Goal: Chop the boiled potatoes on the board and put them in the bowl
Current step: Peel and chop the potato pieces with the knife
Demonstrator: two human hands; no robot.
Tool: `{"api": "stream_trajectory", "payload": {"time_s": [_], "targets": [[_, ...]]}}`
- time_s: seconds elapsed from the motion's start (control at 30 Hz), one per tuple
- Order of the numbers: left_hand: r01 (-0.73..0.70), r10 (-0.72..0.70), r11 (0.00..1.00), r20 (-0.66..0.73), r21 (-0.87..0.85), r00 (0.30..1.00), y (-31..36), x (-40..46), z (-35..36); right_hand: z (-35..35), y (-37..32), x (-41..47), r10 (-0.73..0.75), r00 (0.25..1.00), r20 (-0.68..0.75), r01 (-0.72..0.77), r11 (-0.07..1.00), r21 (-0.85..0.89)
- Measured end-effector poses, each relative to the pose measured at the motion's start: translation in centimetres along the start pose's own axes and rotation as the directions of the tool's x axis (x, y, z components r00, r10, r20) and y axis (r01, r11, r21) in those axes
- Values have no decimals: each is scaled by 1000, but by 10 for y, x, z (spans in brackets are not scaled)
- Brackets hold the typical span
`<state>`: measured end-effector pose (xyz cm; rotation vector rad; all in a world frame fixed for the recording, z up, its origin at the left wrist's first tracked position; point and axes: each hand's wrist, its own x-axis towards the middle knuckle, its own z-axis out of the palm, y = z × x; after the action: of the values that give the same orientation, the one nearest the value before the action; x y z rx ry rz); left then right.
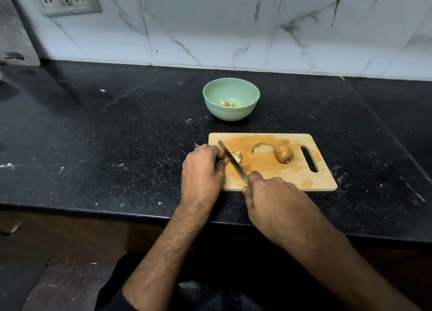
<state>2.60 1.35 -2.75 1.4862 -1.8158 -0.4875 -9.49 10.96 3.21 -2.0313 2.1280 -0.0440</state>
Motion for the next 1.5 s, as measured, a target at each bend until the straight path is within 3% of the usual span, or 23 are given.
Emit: {"api": "stream_trajectory", "payload": {"time_s": [0.23,0.37,0.6,0.87,1.07,1.2,1.33,1.5], "targets": [[-55,57,997,-25,57,998,3,-1,0,3,-2,15,25,997,77,-25,1000,-4],[-34,34,999,-34,-11,999,2,-2,0,4,0,26,29,984,174,-34,999,28],[-24,26,1000,-59,19,998,0,-2,3,-7,15,-12,10,965,262,-22,999,41],[-44,43,999,-42,-32,998,-4,-5,2,-25,25,-25,26,973,229,-35,999,36],[-46,43,992,-26,-116,999,-5,-7,1,-25,25,-15,76,994,75,-79,996,47],[-225,221,973,-79,-48,972,-3,-7,-1,-13,26,-8,100,995,15,-100,995,17],[-503,492,861,127,74,861,9,-5,-2,-9,23,-9,87,996,-21,-87,996,-33],[-485,443,861,239,157,864,18,1,3,-6,22,-11,71,997,-34,-72,997,-33]]}}
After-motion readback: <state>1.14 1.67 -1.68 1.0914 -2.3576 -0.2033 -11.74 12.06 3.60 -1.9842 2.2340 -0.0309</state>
